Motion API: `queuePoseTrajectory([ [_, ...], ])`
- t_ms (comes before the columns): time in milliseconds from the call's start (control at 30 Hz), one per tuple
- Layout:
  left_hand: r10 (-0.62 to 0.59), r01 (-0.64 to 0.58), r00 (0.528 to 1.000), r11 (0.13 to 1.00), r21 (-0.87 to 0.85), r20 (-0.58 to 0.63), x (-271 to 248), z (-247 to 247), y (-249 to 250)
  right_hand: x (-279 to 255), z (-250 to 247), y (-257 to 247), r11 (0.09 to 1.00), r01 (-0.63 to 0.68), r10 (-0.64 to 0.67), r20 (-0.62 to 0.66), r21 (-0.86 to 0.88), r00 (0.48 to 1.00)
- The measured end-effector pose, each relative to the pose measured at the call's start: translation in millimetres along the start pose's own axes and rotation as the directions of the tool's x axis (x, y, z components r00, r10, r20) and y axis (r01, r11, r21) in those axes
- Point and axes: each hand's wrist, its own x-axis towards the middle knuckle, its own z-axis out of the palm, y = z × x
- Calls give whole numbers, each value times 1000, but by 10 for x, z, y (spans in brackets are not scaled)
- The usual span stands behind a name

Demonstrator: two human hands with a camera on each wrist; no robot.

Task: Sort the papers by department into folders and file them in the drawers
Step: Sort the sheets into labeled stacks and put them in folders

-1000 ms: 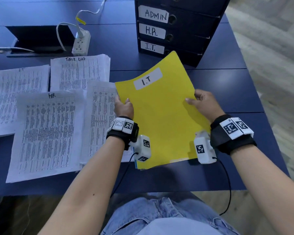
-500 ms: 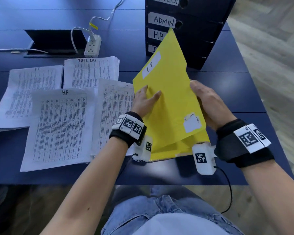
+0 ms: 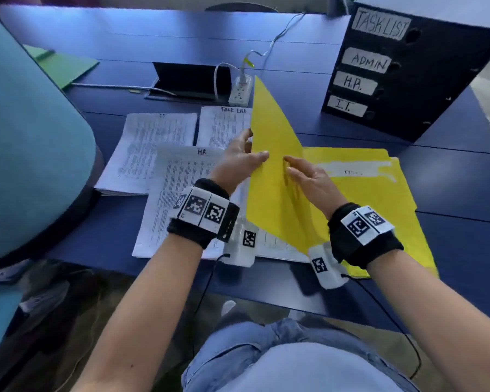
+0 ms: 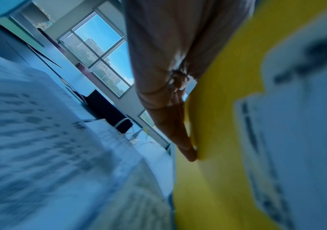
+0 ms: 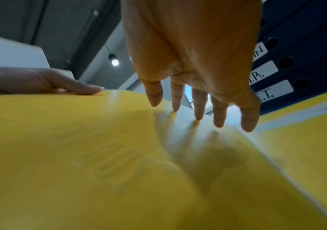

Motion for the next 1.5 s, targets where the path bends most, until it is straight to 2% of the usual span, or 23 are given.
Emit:
queuePoseTrajectory([
  [133, -89, 89, 996, 992, 90, -2, 78, -456, -485, 265, 181, 306, 950, -123, 122, -24, -288, 992],
  [267, -219, 234, 971, 949, 212, -94, 178, -665, -926, 394, 342, 505, 841, -242, 243, -62, -484, 968],
  [367, -274, 308, 951, 852, 424, -141, 222, -706, -1162, 413, 456, 538, 758, -302, 311, -86, -578, 947],
  [500, -287, 324, 943, 691, 646, -166, 216, -695, -1350, 379, 573, 604, 676, -304, 330, -94, -671, 939],
  [533, -284, 326, 943, 668, 670, -175, 211, -686, -1378, 370, 592, 627, 662, -304, 331, -97, -685, 939],
  [633, -304, 345, 935, 669, 658, -182, 221, -680, -1436, 350, 617, 675, 634, -306, 329, -111, -710, 938],
  [800, -358, 314, 927, 567, 761, -116, 339, -810, -1391, 416, 675, 556, 635, -376, 347, -185, -675, 919],
  [833, -354, 297, 930, 570, 766, -98, 378, -857, -1347, 460, 696, 483, 642, -398, 346, -216, -655, 913],
  [900, -315, 274, 945, 610, 743, -90, 459, -996, -1217, 584, 755, 294, 676, -419, 320, -270, -607, 908],
  [967, -233, 254, 964, 661, 706, -129, 559, -1193, -1062, 756, 847, 64, 734, -380, 261, -283, -562, 923],
  [1100, -142, 287, 951, 739, 610, -276, 816, -1707, -787, 1168, 1118, -432, 815, -229, 140, -203, -531, 969],
  [1200, -97, 345, 913, 701, 624, -396, 1025, -2099, -639, 1494, 1374, -720, 837, -135, 97, -99, -530, 990],
  [1267, -113, 416, 874, 676, 608, -472, 1184, -2352, -662, 1693, 1561, -824, 827, -95, 91, -34, -554, 995],
  [1367, -230, 562, 798, 617, 551, -557, 1375, -2629, -794, 1923, 1817, -836, 774, -84, 138, 37, -628, 990],
  [1500, -400, 735, 661, 517, 439, -635, 1535, -2770, -930, 2126, 2032, -680, 683, -112, 283, 120, -721, 952],
])
